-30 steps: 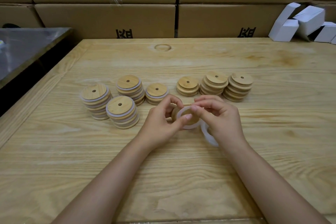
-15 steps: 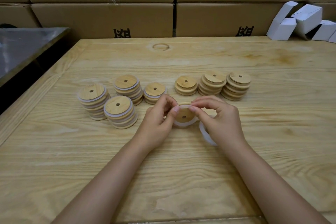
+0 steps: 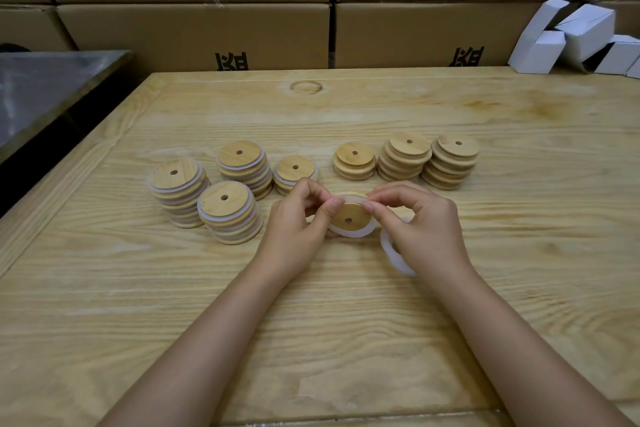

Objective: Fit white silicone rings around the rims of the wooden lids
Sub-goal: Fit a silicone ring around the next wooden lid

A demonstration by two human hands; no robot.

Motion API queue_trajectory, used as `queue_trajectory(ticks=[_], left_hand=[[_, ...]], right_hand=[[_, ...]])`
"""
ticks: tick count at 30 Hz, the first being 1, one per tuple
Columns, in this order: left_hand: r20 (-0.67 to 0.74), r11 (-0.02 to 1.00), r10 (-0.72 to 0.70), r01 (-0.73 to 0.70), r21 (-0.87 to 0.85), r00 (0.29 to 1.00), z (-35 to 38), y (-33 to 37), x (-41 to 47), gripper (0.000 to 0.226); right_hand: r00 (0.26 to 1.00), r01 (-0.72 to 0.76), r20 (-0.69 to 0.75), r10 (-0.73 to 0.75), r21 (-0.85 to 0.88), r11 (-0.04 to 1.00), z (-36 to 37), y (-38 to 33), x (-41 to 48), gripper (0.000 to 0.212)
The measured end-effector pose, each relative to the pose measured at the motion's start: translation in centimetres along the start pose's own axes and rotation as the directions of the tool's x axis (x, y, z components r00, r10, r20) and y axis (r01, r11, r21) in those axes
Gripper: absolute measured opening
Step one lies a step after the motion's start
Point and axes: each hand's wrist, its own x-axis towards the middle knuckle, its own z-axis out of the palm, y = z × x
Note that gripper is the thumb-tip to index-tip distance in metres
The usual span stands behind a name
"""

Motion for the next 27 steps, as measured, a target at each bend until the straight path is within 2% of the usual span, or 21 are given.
queue_trajectory(ticks=[8, 16, 27], left_hand=[[0.013, 0.989, -0.097, 0.098, -0.112, 0.995, -0.34, 0.09, 0.33, 0.021], [0.032, 0.995, -0.073, 0.075, -0.062, 0.997, -0.29, 0.47, 0.17, 0.018], [0.025, 0.983, -0.163, 0.165, -0.076, 0.986, -0.71, 0.97, 0.23, 0.014]], right_hand=[[0.999, -0.026, 0.033, 0.026, -0.002, 1.0, -0.31, 0.02, 0.13, 0.007], [0.996, -0.034, 0.084, 0.032, 0.029, 0.999, -0.83, 0.35, 0.41, 0.012], [0.992, -0.062, 0.112, 0.056, 0.05, 0.997, -0.95, 0.67, 0.51, 0.015]])
